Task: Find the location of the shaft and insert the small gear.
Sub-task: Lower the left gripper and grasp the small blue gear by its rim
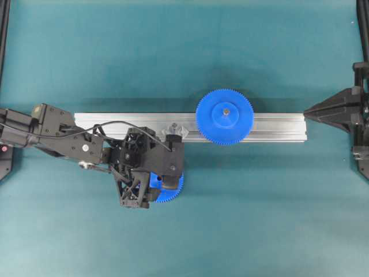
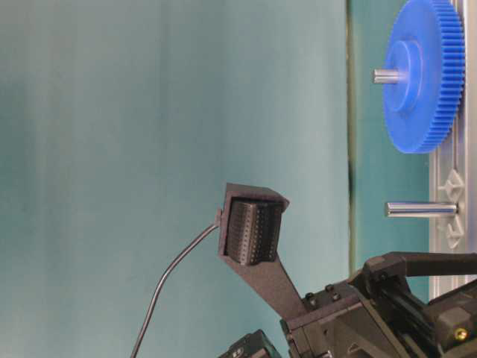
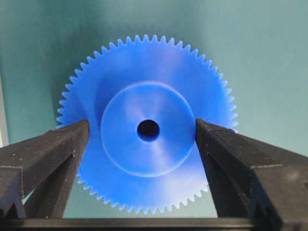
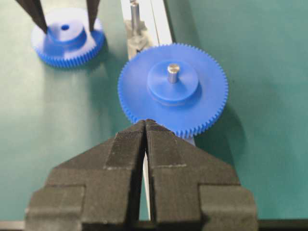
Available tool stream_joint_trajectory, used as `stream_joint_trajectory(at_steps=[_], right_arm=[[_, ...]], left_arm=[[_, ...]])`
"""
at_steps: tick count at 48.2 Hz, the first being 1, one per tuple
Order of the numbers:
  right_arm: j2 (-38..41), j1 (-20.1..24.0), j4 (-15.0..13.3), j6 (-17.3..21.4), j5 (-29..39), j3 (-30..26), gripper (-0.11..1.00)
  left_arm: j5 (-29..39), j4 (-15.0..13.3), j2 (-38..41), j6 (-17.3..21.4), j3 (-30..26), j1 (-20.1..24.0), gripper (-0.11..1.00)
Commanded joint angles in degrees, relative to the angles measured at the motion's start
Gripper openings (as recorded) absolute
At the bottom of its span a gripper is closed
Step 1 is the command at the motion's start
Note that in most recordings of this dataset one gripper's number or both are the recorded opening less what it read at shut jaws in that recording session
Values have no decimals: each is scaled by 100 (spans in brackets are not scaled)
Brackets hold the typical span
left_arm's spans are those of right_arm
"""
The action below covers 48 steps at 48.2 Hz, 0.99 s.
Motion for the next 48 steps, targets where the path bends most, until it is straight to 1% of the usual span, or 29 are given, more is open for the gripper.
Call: stream_joint_trajectory(at_steps=[1,11,15,18,23,25,37,48], right_arm=[[26,-18,9,44,-26,-44,8],[26,-9,9,44,-26,-44,7],[26,-9,9,44,-35,-35,8],[35,-9,9,44,-35,-35,7],[35,-18,9,44,-35,-35,8],[35,-9,9,44,-35,-35,8],[26,-9,9,44,-35,-26,8],[26,-18,9,53,-53,9,7]], left_arm=[[9,18,-70,-9,-97,-18,90],[404,18,-79,-44,-149,-26,89],[598,9,-79,-88,-229,-26,87],[650,9,-70,-97,-272,-26,83],[650,9,-70,-97,-325,-35,68],[650,18,-70,-88,-334,-35,65],[606,18,-167,-62,-431,-44,65],[554,18,-606,-44,-475,-26,65]])
